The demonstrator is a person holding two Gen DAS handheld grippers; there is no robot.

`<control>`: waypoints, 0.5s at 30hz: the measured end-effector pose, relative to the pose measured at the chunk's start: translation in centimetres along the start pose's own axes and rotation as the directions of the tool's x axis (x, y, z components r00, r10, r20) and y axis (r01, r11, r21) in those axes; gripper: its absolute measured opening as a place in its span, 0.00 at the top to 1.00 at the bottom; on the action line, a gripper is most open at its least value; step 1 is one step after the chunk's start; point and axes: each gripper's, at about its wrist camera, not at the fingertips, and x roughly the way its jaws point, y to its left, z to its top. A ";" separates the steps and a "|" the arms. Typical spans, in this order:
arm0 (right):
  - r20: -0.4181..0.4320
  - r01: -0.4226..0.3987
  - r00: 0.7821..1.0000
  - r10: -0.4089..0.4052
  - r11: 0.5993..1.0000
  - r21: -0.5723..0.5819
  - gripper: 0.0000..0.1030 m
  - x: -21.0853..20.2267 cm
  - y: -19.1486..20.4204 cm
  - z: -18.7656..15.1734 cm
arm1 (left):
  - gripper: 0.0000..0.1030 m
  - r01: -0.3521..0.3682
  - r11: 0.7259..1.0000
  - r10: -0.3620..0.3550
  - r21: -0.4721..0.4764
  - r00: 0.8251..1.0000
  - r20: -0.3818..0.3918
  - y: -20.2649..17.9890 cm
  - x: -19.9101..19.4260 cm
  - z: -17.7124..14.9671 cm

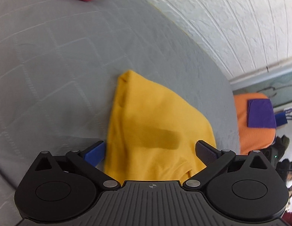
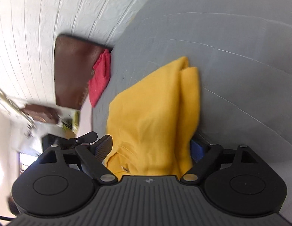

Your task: Fold clothes

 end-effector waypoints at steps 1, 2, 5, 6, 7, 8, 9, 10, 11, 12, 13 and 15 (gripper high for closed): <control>0.006 0.020 1.000 -0.020 1.000 -0.001 0.35 0.0 0.1 -0.1 | 0.01 -0.016 0.999 0.016 0.031 1.000 0.012 -0.6 0.4 -0.1; 0.012 0.039 0.999 -0.039 0.999 -0.001 0.51 -0.1 0.1 -0.1 | 0.14 -0.038 0.998 0.036 0.056 0.999 0.023 -1.1 0.5 -0.3; 0.031 0.022 0.999 -0.022 0.999 0.029 0.77 -0.1 -0.4 -0.5 | 0.72 -0.085 0.994 0.082 0.071 0.996 0.038 -1.4 0.4 -0.5; 0.037 0.014 0.999 -0.016 0.999 0.039 0.77 -0.1 -0.6 -0.6 | 0.79 -0.075 0.995 0.072 0.071 0.996 0.044 -1.3 0.2 -0.6; 0.043 0.007 0.999 -0.010 0.999 0.049 0.78 -0.1 -0.7 -0.7 | 0.81 -0.074 0.994 0.070 0.078 0.996 0.053 -1.4 -0.2 -0.6; 0.050 -0.007 0.999 0.006 1.000 0.024 0.79 -0.1 0.2 -0.7 | 0.83 -0.074 0.994 0.069 0.085 0.996 0.062 -1.5 -0.6 -0.6; 0.057 -0.024 0.998 0.024 1.000 -0.009 0.79 -0.1 1.5 -0.7 | 0.85 -0.073 0.993 0.067 0.091 0.995 0.073 -1.7 -1.0 -0.6; 0.062 -0.030 0.998 0.033 0.998 -0.049 0.80 0.0 3.1 -0.5 | 0.85 -0.074 0.993 0.065 0.097 0.993 0.095 -2.0 -1.9 -0.4; 0.069 -0.028 0.997 0.034 0.995 -0.093 0.80 0.2 5.0 -0.2 | 0.85 -0.082 0.990 0.066 0.111 0.989 0.133 -2.4 -3.1 0.0; 0.075 -0.024 0.997 0.035 0.990 -0.138 0.80 0.5 6.8 0.2 | 0.85 -0.090 0.988 0.067 0.125 0.983 0.172 -2.7 -4.5 0.4; 0.080 -0.019 0.996 0.035 0.983 -0.184 0.80 0.9 8.8 0.7 | 0.85 -0.099 0.986 0.069 0.136 0.974 0.214 -2.9 -6.2 1.0; 0.086 -0.025 0.995 0.049 0.964 -0.264 0.80 2.3 12.6 2.1 | 0.84 -0.138 0.978 0.086 0.156 0.949 0.303 -3.4 -10.0 2.7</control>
